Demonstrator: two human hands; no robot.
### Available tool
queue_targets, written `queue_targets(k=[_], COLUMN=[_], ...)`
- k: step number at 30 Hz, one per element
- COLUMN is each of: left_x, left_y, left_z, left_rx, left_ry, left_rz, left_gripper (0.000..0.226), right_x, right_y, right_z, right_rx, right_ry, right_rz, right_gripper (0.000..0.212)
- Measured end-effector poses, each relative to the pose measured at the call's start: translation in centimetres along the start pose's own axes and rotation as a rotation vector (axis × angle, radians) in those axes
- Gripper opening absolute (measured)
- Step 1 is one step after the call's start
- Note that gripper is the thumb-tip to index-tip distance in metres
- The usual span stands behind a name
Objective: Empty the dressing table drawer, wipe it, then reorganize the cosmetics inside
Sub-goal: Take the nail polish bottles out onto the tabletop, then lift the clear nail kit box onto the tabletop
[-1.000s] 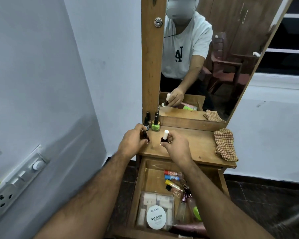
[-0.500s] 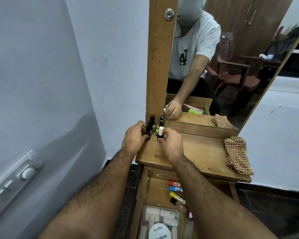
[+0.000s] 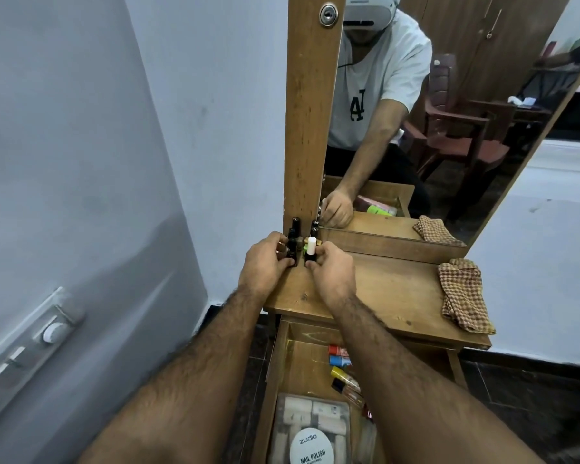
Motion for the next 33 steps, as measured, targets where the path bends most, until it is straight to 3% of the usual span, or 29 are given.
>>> queue_targets(k=[5, 11, 18, 24, 33], left_x=[-1.1, -2.9, 0.1, 2.6, 2.5], left_y=[0.1, -1.1, -3.8, -2.1, -1.4], left_z=[-1.5, -6.8, -15.8, -21.4, -25.5], left_rx=[-0.001, 0.082, 0.163, 0.09, 0.016], left_ry=[-0.05, -0.16, 0.013, 0.233, 0.25], left_rz=[-0.007, -0.068, -0.009, 0.158, 0.171], left_gripper=[0.028, 0.016, 0.014, 0.009, 0.009], right_x=[-1.3, -7.0, -10.9, -11.6, -14.4], right_y=[-0.2, -0.3, -4.0, -8.0, -8.9], right_z=[-0.9, -5.3, -13.4, -19.1, -24.2], right_rx=[-0.01, -0.153, -0.168, 0.034, 0.05], right_ry=[-0.02, -0.197, -0.162, 0.139, 0.027], right_rz=[0.041, 0.084, 0.018, -0.114, -0.129], right_gripper=[0.023, 0.013, 0.006, 0.008, 0.007])
Point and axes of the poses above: each hand's wrist, its own z-axis towards the middle knuckle, its own x-axis out of the palm, y = z × x, the point moved 9 cm from there along z, towards the middle knuckle, and after that the axes turned 6 degrees about -x, right-handed, at the moved point
